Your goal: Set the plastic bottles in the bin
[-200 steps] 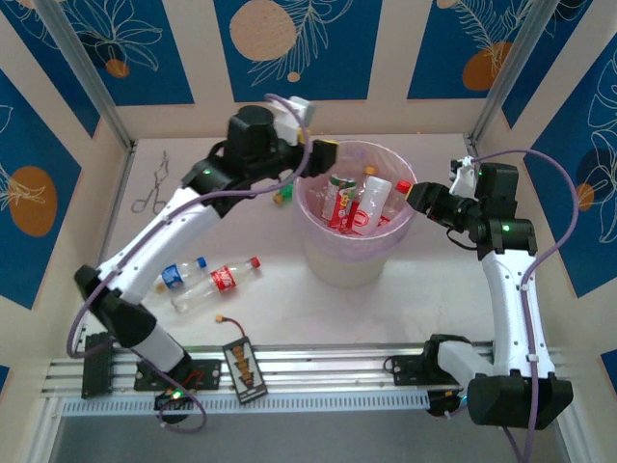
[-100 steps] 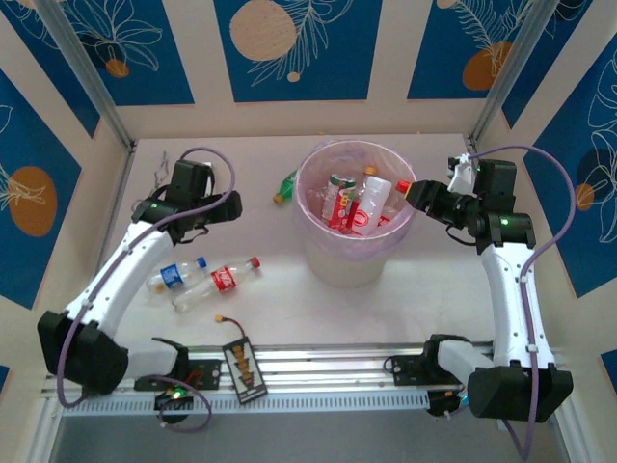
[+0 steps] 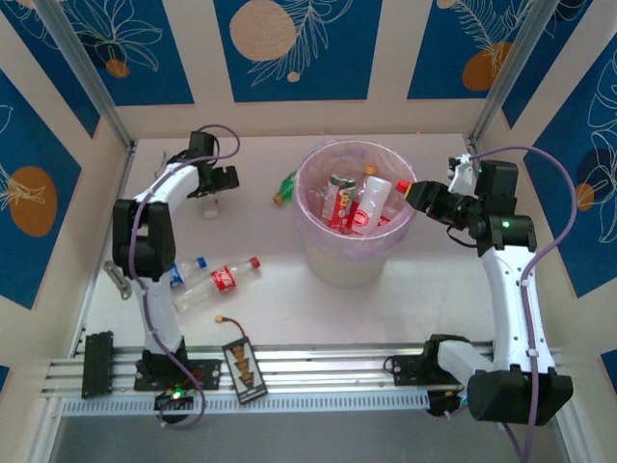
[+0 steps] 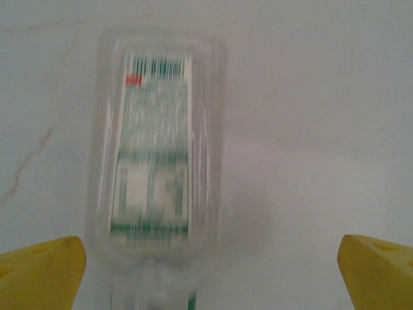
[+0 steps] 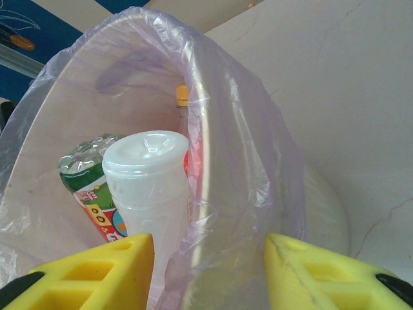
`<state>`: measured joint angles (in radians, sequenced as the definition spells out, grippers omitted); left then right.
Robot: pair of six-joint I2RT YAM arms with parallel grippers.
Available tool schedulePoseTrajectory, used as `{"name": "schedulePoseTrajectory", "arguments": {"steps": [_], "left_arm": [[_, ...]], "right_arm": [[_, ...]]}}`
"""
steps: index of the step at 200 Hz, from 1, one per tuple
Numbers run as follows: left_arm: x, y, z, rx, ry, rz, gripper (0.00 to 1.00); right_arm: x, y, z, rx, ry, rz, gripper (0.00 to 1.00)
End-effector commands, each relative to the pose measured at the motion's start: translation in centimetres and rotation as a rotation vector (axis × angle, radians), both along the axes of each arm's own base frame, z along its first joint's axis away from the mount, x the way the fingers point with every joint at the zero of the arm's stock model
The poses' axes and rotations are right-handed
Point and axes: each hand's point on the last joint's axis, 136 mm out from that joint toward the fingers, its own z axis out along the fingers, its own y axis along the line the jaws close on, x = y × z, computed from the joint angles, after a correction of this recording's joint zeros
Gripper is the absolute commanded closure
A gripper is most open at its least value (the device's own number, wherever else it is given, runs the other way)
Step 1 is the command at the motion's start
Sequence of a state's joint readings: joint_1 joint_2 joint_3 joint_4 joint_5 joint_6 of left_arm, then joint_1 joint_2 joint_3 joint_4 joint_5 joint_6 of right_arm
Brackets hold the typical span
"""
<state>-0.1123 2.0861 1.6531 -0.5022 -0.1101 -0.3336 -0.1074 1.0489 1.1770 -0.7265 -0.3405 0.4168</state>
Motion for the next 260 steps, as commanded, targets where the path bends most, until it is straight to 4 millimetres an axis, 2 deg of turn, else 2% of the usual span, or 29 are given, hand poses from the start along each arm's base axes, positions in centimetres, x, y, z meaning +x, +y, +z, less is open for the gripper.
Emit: {"name": "schedulePoseTrajectory", "arguments": {"steps": [1,42,100,143,211,260], "left_arm": [[1.7,0.9,0.7,0.043,-0.005,-0.024,0.00],[2.6,2.2,-0.6,0.045,0.016,-0.029,0.00],[3.5,2.7,-2.7,0.034,0.052,-0.054,0.00],[4.1,1.2,-4.3,-0.059,0.078,-0.087,0.00],[4.0,0.9,-4.6,-0.090,0.096,-0.070,0.28],[4.0,0.7,-3.6,-0.118,0.073,-0.056,0.40]], "right_arm": [[-0.6,0.0,-0.2,0.010,0.008,0.002,0.51],[-0.5,-0.2,-0.7,0.016,0.030,-0.014,0.51],[-0.4,-0.5,-1.3,0.011,0.048,-0.040,0.51],[-0.2,-0.3,-1.9,0.008,0.074,-0.022,0.51],[-0.3,-0.4,-2.5,-0.023,0.102,-0.067,0.51],[-0.1,-0.2,-2.5,-0.048,0.099,-0.065,0.51]]}}
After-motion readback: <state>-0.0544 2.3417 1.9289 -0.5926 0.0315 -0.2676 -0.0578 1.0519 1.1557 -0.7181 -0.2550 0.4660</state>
